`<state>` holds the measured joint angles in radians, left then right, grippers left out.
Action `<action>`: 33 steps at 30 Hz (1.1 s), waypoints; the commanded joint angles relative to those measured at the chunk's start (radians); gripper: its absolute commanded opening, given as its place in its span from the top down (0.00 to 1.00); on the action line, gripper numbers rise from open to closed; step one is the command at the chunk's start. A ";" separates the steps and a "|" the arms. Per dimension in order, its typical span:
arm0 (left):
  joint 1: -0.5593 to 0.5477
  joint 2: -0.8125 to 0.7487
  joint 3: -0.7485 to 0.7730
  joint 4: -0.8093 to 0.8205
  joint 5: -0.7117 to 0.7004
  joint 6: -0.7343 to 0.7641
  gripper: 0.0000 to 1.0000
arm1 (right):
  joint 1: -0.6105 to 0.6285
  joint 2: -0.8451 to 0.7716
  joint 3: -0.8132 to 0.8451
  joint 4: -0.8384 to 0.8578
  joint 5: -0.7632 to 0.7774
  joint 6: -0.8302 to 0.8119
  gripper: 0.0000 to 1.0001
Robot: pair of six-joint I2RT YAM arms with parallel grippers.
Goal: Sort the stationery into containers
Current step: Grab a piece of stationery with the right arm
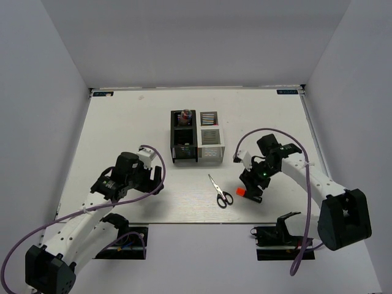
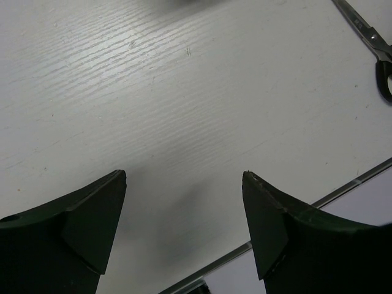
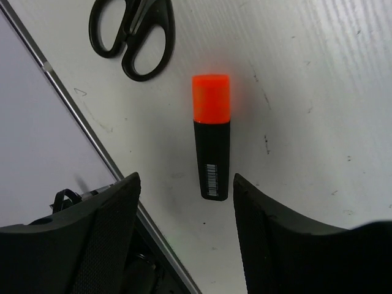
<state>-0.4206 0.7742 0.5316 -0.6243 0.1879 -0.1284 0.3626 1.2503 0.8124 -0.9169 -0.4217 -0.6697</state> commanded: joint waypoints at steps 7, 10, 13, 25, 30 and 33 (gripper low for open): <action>0.003 -0.023 0.007 0.000 0.012 0.001 0.12 | 0.077 -0.017 -0.113 0.126 0.070 0.036 0.28; 0.002 -0.018 0.008 0.000 0.016 0.001 0.12 | 0.099 -0.040 -0.173 0.239 0.141 0.093 0.28; 0.003 -0.019 0.010 0.002 0.019 0.001 0.12 | 0.125 -0.040 -0.191 0.335 0.210 0.122 0.28; 0.002 -0.026 0.008 0.000 0.025 0.004 0.12 | 0.223 0.073 -0.194 0.400 0.322 0.114 0.33; 0.003 -0.027 0.010 -0.002 0.024 0.006 0.12 | 0.274 0.080 -0.216 0.398 0.357 0.105 0.41; 0.003 -0.032 0.008 -0.003 0.025 0.007 0.12 | 0.292 0.107 -0.217 0.391 0.373 0.098 0.54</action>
<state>-0.4206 0.7616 0.5316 -0.6250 0.1959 -0.1276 0.6319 1.3010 0.6273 -0.5449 -0.0956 -0.5583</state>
